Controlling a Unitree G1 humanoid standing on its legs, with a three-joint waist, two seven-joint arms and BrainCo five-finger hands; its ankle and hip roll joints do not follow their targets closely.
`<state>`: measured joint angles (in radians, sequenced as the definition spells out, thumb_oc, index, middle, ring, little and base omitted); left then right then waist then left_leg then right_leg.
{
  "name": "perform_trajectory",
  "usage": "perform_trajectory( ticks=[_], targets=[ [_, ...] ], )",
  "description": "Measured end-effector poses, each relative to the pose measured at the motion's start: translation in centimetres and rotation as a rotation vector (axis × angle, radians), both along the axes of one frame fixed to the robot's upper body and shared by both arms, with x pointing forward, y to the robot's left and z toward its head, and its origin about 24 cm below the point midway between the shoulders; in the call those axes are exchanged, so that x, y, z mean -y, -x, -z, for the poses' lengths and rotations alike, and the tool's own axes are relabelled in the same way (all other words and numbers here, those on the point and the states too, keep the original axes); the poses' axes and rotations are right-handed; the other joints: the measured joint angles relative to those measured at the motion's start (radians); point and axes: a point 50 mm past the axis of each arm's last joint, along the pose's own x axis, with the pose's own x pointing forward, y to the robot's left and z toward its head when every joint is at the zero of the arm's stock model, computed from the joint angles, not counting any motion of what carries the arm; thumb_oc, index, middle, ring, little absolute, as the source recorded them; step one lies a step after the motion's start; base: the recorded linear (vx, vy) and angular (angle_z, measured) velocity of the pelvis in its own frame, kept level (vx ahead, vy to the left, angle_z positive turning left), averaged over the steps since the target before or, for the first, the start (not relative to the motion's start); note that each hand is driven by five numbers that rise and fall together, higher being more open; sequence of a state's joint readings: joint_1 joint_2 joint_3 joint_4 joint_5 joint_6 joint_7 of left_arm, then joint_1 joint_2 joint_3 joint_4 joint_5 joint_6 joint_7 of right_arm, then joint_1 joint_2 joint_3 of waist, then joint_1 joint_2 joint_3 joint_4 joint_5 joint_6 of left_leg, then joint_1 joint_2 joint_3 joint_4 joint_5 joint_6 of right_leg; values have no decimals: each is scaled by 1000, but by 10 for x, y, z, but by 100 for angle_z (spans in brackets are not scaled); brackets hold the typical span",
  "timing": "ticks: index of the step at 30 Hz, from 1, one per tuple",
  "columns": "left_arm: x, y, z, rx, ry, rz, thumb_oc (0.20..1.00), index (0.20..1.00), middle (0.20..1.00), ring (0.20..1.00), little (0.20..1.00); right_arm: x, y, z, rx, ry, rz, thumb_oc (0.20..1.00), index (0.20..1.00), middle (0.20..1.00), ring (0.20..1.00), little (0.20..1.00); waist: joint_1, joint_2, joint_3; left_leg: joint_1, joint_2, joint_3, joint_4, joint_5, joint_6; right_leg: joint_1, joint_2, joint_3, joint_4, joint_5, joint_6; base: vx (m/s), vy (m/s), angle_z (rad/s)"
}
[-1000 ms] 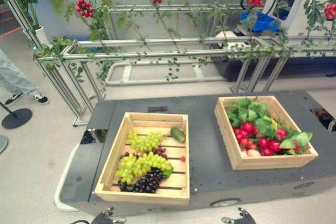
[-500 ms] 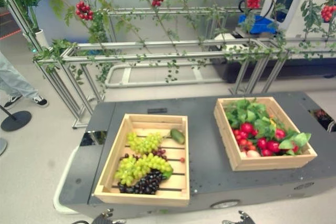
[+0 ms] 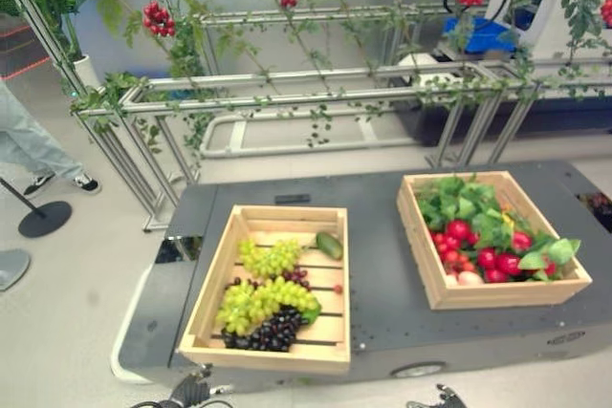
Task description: Pick up the fruits from the basket on one side to the basket on the other side
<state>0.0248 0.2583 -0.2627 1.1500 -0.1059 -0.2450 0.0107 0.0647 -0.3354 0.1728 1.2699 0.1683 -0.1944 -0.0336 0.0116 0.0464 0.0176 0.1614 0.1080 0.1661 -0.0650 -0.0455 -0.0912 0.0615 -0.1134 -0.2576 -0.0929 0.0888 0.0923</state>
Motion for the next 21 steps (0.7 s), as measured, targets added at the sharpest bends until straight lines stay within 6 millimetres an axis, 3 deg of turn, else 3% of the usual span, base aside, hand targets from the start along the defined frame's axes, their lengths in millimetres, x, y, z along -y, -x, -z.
perform_trajectory(
  ticks=[3, 6, 8, 9, 10, 12, 21],
  targets=[
    [-8, -11, -11, 74, -18, 16, 1000, 1000, 1000, 1000, 1000, 4, -4, -2, 13, 11, -4, 1000, 1000, 1000, 1000, 1000, 1, 9, 19, 0, 0, -2, 0, 1, -1, 1, 0, -2, 0, 0, 0, -34, 13, 3],
    [-30, -29, -50, 268, -40, 78, 1000, 1000, 1000, 1000, 1000, 14, -1, -7, 19, 35, -3, 1000, 1000, 1000, 1000, 1000, 6, 10, 39, 0, 0, -7, -2, 7, -4, -1, -1, -8, 1, 2, -2, -21, 5, 8],
    [-41, -58, -98, 500, -61, 132, 1000, 1000, 1000, 1000, 1000, 20, 4, -8, 12, 47, -3, 1000, 1000, 1000, 1000, 1000, 8, 10, 40, 1, 1, -8, -9, 9, -4, 7, -1, -13, -3, 1, 0, -1, -2, 7],
    [-44, -64, -108, 544, -66, 132, 1000, 1000, 1000, 1000, 1000, 20, 4, -8, 11, 47, -3, 1000, 1000, 1000, 1000, 1000, 8, 12, 39, 3, 1, -8, -12, 9, -4, 8, -1, -14, -4, 0, 1, 0, 0, 0],
    [-48, -75, -130, 637, -79, 146, 1000, 1000, 1000, 1000, 1000, 21, 4, -9, 12, 45, -1, 1000, 1000, 1000, 1000, 1000, 5, 15, 34, 7, 1, -7, -19, 12, -4, 8, -1, -14, -4, 0, 1, 0, 0, 0],
    [-51, -83, -150, 711, -93, 172, 1000, 1000, 1000, 1000, 1000, 20, 6, -8, 9, 32, 0, 1000, 1000, 1000, 1000, 1000, 5, 19, 35, 11, 0, -7, -22, 12, -4, 11, -1, -14, -4, 0, 2, 0, 0, 0],
    [-50, -85, -178, 751, -210, 326, 1000, 1000, 1000, 1000, 1000, 15, 18, -4, -30, -27, -10, 1000, 1000, 1000, 1000, 1000, 6, 11, 32, 22, 1, -7, -22, 14, -7, 23, 0, -13, -4, -1, 3, 2, 1, 0]
  ],
)
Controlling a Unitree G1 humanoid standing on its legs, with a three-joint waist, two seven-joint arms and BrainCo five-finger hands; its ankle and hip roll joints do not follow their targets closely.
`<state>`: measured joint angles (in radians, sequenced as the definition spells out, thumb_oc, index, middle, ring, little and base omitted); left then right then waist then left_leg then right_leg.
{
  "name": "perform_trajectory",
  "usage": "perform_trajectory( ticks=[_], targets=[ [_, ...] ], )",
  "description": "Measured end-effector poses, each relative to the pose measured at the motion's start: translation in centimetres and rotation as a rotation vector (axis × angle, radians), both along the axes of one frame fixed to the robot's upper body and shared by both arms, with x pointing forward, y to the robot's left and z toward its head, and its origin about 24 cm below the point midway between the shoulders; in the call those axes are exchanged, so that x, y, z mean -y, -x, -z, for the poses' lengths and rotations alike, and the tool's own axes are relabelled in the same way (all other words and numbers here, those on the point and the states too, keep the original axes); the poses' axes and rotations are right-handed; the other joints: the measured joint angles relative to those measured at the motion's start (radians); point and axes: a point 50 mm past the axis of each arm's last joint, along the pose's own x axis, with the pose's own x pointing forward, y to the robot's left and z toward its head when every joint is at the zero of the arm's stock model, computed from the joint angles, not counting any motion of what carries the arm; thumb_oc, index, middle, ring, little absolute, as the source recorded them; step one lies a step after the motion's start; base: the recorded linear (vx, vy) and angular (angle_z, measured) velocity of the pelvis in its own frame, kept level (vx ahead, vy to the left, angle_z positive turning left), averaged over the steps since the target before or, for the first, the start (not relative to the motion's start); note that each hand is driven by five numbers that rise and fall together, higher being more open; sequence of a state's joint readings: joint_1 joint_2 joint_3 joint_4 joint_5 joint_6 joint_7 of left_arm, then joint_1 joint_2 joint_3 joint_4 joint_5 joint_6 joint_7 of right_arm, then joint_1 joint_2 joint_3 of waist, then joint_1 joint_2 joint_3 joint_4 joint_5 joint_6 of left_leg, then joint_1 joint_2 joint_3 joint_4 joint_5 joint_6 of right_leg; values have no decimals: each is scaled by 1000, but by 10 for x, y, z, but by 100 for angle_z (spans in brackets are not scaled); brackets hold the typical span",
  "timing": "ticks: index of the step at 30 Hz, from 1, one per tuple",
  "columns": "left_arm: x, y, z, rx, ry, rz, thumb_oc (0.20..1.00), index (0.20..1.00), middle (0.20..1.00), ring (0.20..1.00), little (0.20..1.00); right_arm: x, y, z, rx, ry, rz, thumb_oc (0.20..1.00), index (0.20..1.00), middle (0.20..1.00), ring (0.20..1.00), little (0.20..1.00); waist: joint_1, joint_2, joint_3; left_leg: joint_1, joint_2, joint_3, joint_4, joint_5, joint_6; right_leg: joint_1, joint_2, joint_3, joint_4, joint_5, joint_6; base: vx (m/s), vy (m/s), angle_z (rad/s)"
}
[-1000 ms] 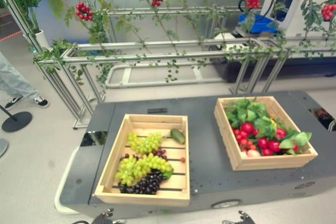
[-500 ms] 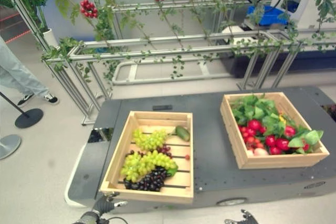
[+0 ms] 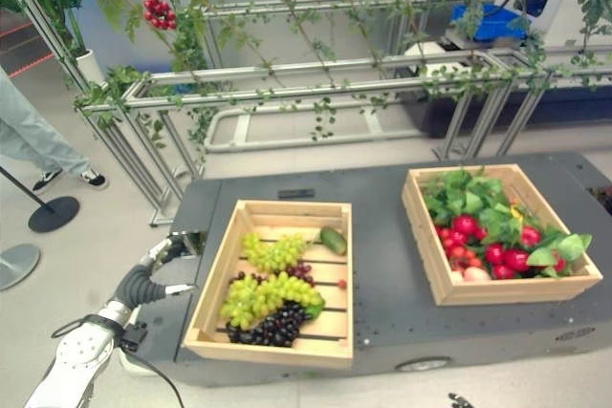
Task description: Pick up the fruits from the basket on one side to the basket on the other side
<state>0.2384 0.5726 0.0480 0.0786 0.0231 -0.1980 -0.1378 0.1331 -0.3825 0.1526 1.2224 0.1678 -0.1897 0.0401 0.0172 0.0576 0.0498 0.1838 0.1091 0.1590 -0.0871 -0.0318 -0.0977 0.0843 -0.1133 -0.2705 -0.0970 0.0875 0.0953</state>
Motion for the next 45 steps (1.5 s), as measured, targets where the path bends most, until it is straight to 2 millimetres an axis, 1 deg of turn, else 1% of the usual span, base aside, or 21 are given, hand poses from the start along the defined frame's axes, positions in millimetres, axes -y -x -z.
perform_trajectory(
  ticks=[5, 10, 15, 16, 18, 20, 21, 22, 25, 27, 28, 30, 31, 32, 34, 37, 38, 40, 43, 44, 45],
  targets=[
    [-1, -4, -15, 45, -67, 30, 1000, 1000, 1000, 1000, 1000, -6, -1, 2, 0, -28, -12, 1000, 1000, 1000, 1000, 1000, 1, -2, -1, 0, 0, 0, 0, 2, -2, 0, 0, 0, 0, 0, 0, 0, 0, 0],
    [-1, -10, -20, 49, -109, 62, 1000, 1000, 1000, 1000, 1000, -7, -2, 2, -6, -31, -37, 1000, 1000, 1000, 1000, 1000, 0, -3, -3, 0, 0, 0, 0, 3, -3, 0, 1, 0, 0, 1, -1, 0, 0, 0],
    [10, -33, -36, 103, -182, 135, 1000, 1000, 1000, 1000, 1000, -11, -3, 3, -17, -46, -75, 1000, 1000, 1000, 1000, 1000, -4, -7, -6, -2, 0, 0, 0, 4, -4, -2, 1, 0, 0, 1, -1, 0, 0, 0],
    [18, -46, -37, 113, -192, 169, 1000, 1000, 1000, 1000, 1000, -12, -3, 3, -15, -47, -86, 1000, 1000, 1000, 1000, 1000, -1, -6, -6, -4, -3, 0, 0, 4, -5, -5, 1, 1, 0, 1, -1, -34, 2, 1],
    [23, -56, -34, 99, -203, 187, 1000, 1000, 1000, 1000, 1000, -14, -4, 4, -22, -51, -105, 1000, 1000, 1000, 1000, 1000, -5, -5, -4, -9, -5, 1, 0, 6, -5, -13, 2, 2, 0, 2, -2, -44, 2, -4],
    [24, -59, -30, 83, -224, 193, 1000, 1000, 1000, 1000, 1000, -15, -11, 3, -2, -51, -113, 1000, 1000, 1000, 1000, 1000, -11, -1, -2, -22, -3, 1, 0, 8, -6, -26, 2, 3, 1, 4, -3, -63, -1, -9],
    [28, -64, -28, 80, -241, 206, 1000, 1000, 1000, 1000, 1000, -15, -12, 2, 2, -50, -115, 1000, 1000, 1000, 1000, 1000, -28, -2, 6, -30, -5, 4, 0, 10, -7, -43, 4, 12, 1, 10, -8, -63, -2, -5],
    [30, -68, -26, 74, -247, 215, 1000, 1000, 1000, 1000, 1000, -15, -14, 2, 5, -50, -116, 1000, 1000, 1000, 1000, 1000, -26, 0, 7, -41, -5, 3, 0, 12, -6, -50, 3, 12, 2, 11, -8, -54, -4, -5],
    [33, -73, -22, 56, -262, 224, 1000, 1000, 1000, 1000, 1000, -15, -20, 1, 20, -48, -121, 1000, 1000, 1000, 1000, 1000, -34, 7, 38, -61, -6, 8, 1, 19, -6, -82, 5, 17, 6, 25, -13, -57, 0, -10],
    [43, -86, -23, 64, -296, 262, 1000, 1000, 1000, 1000, 1000, -15, -22, 1, 24, -43, -121, 1000, 1000, 1000, 1000, 1000, -35, 9, 55, -95, -8, 13, 1, 26, -5, -120, 4, 31, 6, 34, -16, -57, -9, -12],
    [44, -88, -25, 69, -310, 267, 1000, 1000, 1000, 1000, 1000, -15, -25, 0, 29, -43, -124, 1000, 1000, 1000, 1000, 1000, -30, 9, 67, -97, -8, 15, 1, 27, -5, -124, 5, 32, 6, 36, -17, -62, -15, -15],
    [47, -95, -26, 75, -339, 273, 1000, 1000, 1000, 1000, 1000, -15, -31, -1, 46, -38, -127, 1000, 1000, 1000, 1000, 1000, -40, 5, 81, -114, -7, 28, 1, 30, -5, -147, 6, 42, 6, 42, -19, -53, -9, -17],
    [49, -102, -26, 71, -363, 279, 1000, 1000, 1000, 1000, 1000, -15, -38, -2, 60, -30, -131, 1000, 1000, 1000, 1000, 1000, -53, 1, 97, -125, -8, 32, 2, 31, -5, -162, 7, 49, 6, 47, -21, -37, 3, -7],
    [50, -106, -26, 68, -374, 283, 1000, 1000, 1000, 1000, 1000, -15, -42, -3, 69, -26, -133, 1000, 1000, 1000, 1000, 1000, -53, 0, 102, -131, -8, 32, 1, 34, -4, -167, 6, 48, 6, 48, -20, -43, 2, -9],
    [54, -111, -30, 84, -406, 298, 1000, 1000, 1000, 1000, 1000, -16, -54, -6, 100, -24, -142, 1000, 1000, 1000, 1000, 1000, -66, -12, 120, -147, -9, 45, 1, 35, -5, -193, 8, 59, 7, 56, -24, -48, 3, -19],
    [57, -119, -29, 77, -429, 295, 1000, 1000, 1000, 1000, 1000, -18, -62, -8, 118, -21, -157, 1000, 1000, 1000, 1000, 1000, -85, -22, 144, -157, -8, 59, 2, 35, -5, -211, 11, 73, 8, 58, -25, -54, 2, -16],
    [58, -122, -29, 73, -441, 297, 1000, 1000, 1000, 1000, 1000, -18, -64, -8, 121, -17, -158, 1000, 1000, 1000, 1000, 1000, -85, -23, 146, -169, -9, 60, 4, 35, -5, -225, 11, 74, 11, 59, -25, -42, -3, -8],
    [62, -130, -37, 94, -449, 291, 1000, 1000, 1000, 1000, 1000, -19, -73, -11, 149, -15, -165, 1000, 1000, 1000, 1000, 1000, -86, -30, 179, -197, -9, 61, 14, 36, -5, -259, 10, 82, 24, 61, -27, -49, -1, -8],
    [64, -133, -31, 66, -484, 295, 1000, 1000, 1000, 1000, 1000, -19, -82, -14, 177, -9, -165, 1000, 1000, 1000, 1000, 1000, -91, -32, 197, -220, -9, 61, 22, 35, -4, -283, 10, 87, 31, 60, -28, -53, -2, -4],
    [65, -135, -32, 67, -499, 303, 1000, 1000, 1000, 1000, 1000, -20, -84, -15, 186, -11, -163, 1000, 1000, 1000, 1000, 1000, -89, -33, 203, -227, -9, 61, 26, 35, -4, -291, 9, 87, 36, 60, -28, -48, 1, -1],
    [65, -139, -34, 70, -527, 303, 1000, 1000, 1000, 1000, 1000, -21, -92, -17, 205, -14, -166, 1000, 1000, 1000, 1000, 1000, -85, -36, 220, -241, -9, 59, 32, 35, -4, -304, 7, 88, 40, 61, -28, -35, 6, -2]
  ],
)
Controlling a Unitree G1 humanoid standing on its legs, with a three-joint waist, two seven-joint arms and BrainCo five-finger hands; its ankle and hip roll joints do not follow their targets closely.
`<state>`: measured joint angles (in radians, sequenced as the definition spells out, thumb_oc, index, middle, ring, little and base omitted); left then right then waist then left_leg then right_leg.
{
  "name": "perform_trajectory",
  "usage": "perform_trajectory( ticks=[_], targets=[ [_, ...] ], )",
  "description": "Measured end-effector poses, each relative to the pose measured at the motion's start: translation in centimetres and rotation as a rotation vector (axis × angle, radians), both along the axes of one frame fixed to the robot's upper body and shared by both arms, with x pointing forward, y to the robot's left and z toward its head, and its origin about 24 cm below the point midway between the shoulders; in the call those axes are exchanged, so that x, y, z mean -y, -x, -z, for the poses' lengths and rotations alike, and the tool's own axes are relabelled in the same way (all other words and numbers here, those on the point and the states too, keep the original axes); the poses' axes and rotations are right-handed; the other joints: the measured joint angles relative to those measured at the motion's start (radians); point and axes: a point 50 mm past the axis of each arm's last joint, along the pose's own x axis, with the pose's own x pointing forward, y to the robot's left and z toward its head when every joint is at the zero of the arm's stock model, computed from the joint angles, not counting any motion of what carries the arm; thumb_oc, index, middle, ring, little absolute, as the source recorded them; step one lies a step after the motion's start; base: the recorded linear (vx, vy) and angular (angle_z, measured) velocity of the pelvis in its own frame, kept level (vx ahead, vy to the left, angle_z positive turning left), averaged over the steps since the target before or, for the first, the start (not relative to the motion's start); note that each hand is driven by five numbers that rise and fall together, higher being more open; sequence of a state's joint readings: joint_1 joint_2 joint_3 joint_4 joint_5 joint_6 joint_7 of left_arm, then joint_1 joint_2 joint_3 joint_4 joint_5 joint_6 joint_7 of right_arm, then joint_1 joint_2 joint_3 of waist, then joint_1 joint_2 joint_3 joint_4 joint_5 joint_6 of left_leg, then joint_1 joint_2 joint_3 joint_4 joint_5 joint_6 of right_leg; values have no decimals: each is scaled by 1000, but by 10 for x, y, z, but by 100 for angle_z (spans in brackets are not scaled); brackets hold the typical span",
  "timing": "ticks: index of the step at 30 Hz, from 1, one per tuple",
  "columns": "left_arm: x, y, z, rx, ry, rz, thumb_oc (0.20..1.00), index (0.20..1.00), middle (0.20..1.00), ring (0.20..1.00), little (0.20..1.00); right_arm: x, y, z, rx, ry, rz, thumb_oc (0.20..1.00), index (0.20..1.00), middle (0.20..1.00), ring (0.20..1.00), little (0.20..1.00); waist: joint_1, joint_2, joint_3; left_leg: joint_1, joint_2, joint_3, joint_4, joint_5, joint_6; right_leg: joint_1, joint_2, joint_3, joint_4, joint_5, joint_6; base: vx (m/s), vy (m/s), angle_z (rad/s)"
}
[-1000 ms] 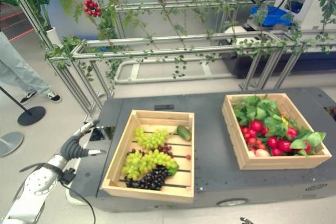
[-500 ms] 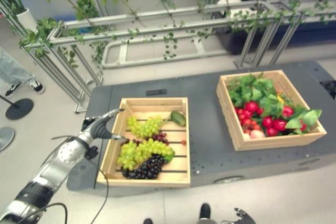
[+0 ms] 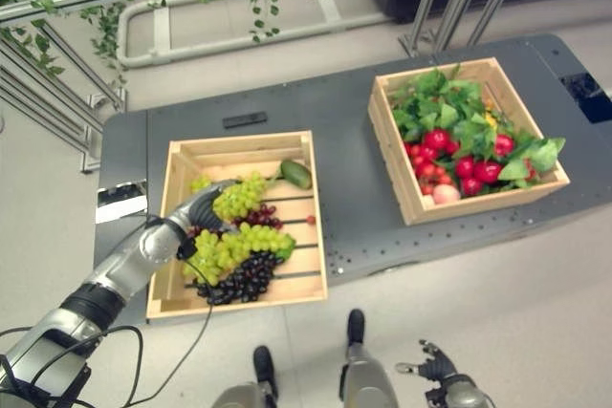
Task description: Pick up the fruits from the basket on one side to the basket on the other side
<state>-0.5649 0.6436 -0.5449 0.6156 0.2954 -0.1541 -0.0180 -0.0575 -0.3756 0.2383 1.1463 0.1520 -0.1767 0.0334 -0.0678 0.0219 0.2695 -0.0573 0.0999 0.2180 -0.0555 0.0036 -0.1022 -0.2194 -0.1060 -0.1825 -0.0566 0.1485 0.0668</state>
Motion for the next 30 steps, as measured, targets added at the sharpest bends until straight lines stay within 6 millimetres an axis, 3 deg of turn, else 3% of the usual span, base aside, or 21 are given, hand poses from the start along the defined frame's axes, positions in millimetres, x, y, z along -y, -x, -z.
perform_trajectory(
  ticks=[8, 20, 30],
  targets=[
    [-11, 1, 22, -70, -104, -50, 1000, 1000, 1000, 1000, 1000, -7, -31, -13, 120, -13, -6, 1000, 1000, 1000, 1000, 1000, -24, -26, 50, -49, -2, 3, 15, 0, 0, -64, -2, 13, 30, 1, -2, -14, 1, -3],
    [-27, 3, 31, -111, -137, -128, 1000, 1000, 1000, 1000, 1000, -6, -33, -15, 135, -7, 16, 1000, 1000, 1000, 1000, 1000, -28, -34, 64, -55, -1, 3, 18, 0, 0, -70, -1, 14, 31, 2, -3, -1, 0, 0],
    [-30, 0, 28, -79, -175, -142, 1000, 1000, 1000, 1000, 1000, -9, -39, -18, 167, -15, 8, 1000, 1000, 1000, 1000, 1000, -28, -48, 86, -75, -1, 7, 23, 0, 0, -97, 0, 25, 37, 4, -5, -3, -2, -2]
  ],
)
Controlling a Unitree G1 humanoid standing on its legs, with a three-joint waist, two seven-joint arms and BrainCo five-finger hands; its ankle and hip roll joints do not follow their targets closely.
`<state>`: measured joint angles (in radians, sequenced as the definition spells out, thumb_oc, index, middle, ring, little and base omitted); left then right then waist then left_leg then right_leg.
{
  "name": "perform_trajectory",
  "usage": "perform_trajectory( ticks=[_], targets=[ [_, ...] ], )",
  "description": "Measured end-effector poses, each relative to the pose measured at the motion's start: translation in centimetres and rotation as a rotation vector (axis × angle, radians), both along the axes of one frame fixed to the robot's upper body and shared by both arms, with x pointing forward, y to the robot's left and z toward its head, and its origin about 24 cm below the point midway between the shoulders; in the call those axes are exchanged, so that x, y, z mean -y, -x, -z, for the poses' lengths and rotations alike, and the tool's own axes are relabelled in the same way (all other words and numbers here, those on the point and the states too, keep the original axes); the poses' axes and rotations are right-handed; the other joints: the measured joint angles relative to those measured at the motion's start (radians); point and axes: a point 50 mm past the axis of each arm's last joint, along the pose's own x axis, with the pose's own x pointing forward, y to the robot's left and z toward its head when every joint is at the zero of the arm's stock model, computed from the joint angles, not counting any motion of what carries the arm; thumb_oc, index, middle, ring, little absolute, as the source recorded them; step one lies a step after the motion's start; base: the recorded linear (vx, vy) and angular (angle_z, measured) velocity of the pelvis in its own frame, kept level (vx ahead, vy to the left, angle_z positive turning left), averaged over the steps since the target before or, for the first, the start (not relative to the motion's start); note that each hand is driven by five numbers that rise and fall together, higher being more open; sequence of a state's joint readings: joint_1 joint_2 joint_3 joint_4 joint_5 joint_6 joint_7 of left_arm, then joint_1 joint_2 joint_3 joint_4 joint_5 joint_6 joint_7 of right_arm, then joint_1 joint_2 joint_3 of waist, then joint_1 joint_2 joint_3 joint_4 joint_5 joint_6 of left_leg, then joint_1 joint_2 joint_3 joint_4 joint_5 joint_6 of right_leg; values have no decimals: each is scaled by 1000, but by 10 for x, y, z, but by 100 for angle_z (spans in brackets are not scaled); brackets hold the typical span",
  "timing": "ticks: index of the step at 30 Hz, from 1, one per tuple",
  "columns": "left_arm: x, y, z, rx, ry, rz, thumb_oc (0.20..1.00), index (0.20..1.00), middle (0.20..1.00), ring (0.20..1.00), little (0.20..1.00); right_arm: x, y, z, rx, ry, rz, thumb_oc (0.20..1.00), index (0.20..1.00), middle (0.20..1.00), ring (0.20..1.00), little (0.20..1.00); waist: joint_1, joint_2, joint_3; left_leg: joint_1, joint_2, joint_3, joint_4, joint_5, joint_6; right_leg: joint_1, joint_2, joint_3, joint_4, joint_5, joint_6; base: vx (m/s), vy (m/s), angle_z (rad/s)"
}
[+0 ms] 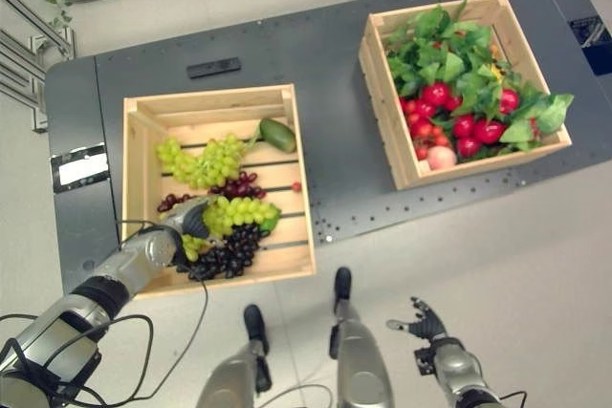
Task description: Pick up the fruits from the basket on one side to the basket on the other side
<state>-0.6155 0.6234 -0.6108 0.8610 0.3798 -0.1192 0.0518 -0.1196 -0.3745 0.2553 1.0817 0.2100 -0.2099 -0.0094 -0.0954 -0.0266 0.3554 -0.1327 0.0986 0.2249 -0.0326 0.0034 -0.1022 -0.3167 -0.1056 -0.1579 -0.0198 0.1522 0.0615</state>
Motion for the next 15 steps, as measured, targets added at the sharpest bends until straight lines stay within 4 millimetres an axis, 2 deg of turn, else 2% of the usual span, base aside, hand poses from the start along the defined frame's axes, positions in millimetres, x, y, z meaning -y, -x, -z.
perform_trajectory(
  ticks=[7, 15],
  targets=[
    [0, -5, -3, 21, -19, -11, 1000, 1000, 1000, 1000, 1000, -3, -3, -2, 16, -5, -17, 1000, 1000, 1000, 1000, 1000, -2, -16, 9, -21, 0, -1, 10, 0, 0, -21, -1, 2, 11, 0, 0, 0, 0, 0],
    [-5, -14, -12, 72, -48, -47, 1000, 1000, 1000, 1000, 1000, -12, -17, -13, 104, -29, -54, 1000, 1000, 1000, 1000, 1000, -12, -33, 17, -69, 1, -2, 30, 0, 0, -70, -1, 10, 27, 4, -5, 0, -1, 0]
  ],
)
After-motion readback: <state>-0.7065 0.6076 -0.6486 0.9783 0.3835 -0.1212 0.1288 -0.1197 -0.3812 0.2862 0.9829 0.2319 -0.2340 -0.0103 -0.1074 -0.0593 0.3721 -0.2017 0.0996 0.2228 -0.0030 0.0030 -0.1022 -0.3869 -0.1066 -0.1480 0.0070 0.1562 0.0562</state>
